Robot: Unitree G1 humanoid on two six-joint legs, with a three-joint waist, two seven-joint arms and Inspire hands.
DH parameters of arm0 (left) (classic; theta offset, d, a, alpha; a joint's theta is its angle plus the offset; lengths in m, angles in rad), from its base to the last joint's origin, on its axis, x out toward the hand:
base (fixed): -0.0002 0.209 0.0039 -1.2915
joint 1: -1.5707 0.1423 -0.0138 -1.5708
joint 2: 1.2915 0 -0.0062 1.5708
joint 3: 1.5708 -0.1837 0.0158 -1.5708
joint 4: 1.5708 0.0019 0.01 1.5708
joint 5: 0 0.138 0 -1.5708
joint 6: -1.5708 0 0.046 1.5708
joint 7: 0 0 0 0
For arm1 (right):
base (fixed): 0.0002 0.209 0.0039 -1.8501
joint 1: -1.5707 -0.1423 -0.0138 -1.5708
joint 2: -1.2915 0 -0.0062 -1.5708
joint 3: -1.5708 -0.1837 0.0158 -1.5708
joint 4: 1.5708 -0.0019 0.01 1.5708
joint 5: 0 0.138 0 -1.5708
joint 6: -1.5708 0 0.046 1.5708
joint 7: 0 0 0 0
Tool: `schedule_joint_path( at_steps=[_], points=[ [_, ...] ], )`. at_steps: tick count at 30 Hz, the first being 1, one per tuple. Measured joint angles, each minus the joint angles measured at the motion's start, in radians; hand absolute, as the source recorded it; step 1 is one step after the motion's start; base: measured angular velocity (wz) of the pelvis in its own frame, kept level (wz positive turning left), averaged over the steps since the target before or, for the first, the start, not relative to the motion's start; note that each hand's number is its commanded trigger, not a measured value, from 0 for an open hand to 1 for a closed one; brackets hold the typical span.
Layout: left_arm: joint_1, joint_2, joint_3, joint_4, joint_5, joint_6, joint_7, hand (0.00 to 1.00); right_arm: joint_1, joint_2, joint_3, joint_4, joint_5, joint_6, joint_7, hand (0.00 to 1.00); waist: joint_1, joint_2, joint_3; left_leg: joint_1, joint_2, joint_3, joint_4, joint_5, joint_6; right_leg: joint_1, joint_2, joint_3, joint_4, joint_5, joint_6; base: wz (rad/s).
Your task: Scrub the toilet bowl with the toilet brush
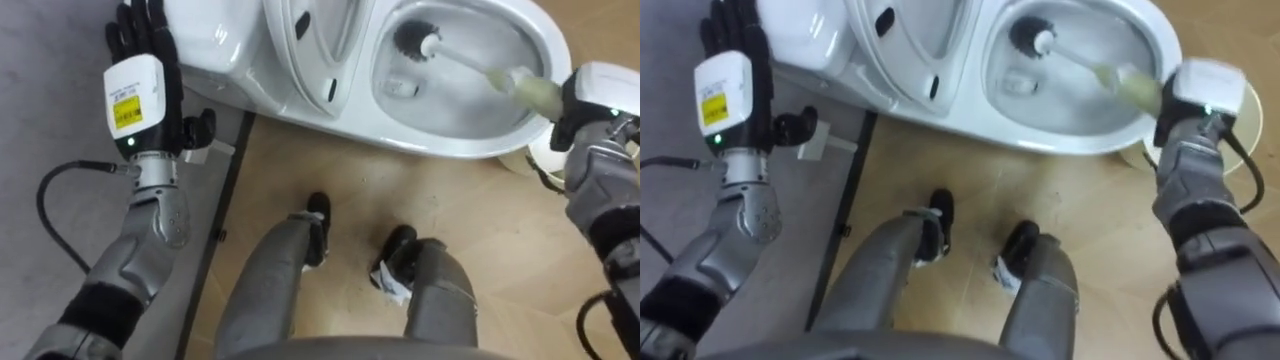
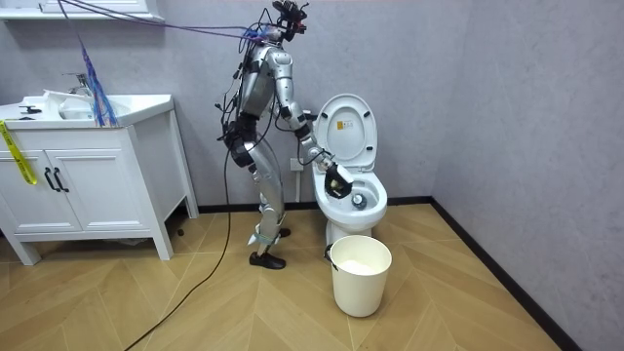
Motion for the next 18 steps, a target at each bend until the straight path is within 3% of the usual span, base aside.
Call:
schedule_joint_path(
  at_steps=[1, 3, 6, 11, 13, 15, 18],
  points=[
    [0.004, -0.001, 0.001, -0.004, -0.001, 0.001, -0.004, 0.00, 0.028, 0.004, 0.014, -0.048, -0.026, 0.018, 0.020, 1.00, 0.001, 0.004, -0.0029, 0.001, 0.005, -0.002, -0.001, 0.000, -0.001, 0.008, 0.009, -0.005, -0.014, 0.006, -0.001, -0.13],
    [0.012, -0.005, -0.013, -0.005, -0.021, -0.002, 0.003, 0.00, 0.154, 0.019, 0.048, -0.255, -0.092, 0.103, 0.108, 1.00, 0.028, 0.012, -0.0059, 0.009, 0.032, -0.005, -0.004, -0.008, -0.010, 0.029, 0.041, -0.009, -0.055, 0.024, -0.009, -0.25],
    [0.035, -0.016, -0.026, -0.003, -0.023, -0.005, 0.021, 0.00, 0.244, 0.021, 0.052, -0.375, -0.120, 0.167, 0.179, 1.00, 0.042, 0.033, -0.0165, 0.007, 0.042, -0.010, -0.002, -0.014, -0.017, 0.038, 0.062, -0.010, -0.083, 0.035, -0.016, -0.20],
    [0.061, -0.022, -0.053, 0.022, -0.033, -0.018, 0.050, 0.00, 0.218, 0.014, 0.051, -0.245, -0.125, 0.169, 0.181, 1.00, 0.041, 0.057, -0.0226, 0.023, 0.040, -0.015, -0.010, -0.012, -0.023, 0.054, 0.056, -0.018, -0.080, 0.029, -0.018, 0.07],
    [0.080, -0.027, -0.056, 0.021, -0.026, -0.018, 0.050, 0.00, 0.192, 0.008, 0.039, -0.181, -0.123, 0.143, 0.175, 1.00, 0.041, 0.053, -0.0209, 0.034, 0.036, -0.009, -0.021, -0.010, -0.025, 0.054, 0.054, -0.009, -0.077, 0.026, -0.017, -0.02],
    [0.086, -0.026, -0.054, 0.010, -0.022, -0.017, 0.050, 0.00, 0.179, -0.001, 0.038, -0.170, -0.123, 0.119, 0.175, 1.00, 0.033, 0.038, -0.0133, 0.033, 0.030, -0.006, -0.018, -0.010, -0.027, 0.044, 0.042, -0.008, -0.055, 0.011, -0.020, 0.06],
    [0.086, -0.017, -0.051, -0.003, -0.026, -0.020, 0.051, 0.00, 0.174, 0.009, 0.040, -0.190, -0.122, 0.113, 0.214, 1.00, 0.025, 0.014, -0.0103, 0.033, 0.030, -0.005, -0.012, -0.009, -0.029, 0.044, 0.039, -0.010, -0.045, 0.000, -0.023, 0.11]
  ],
)
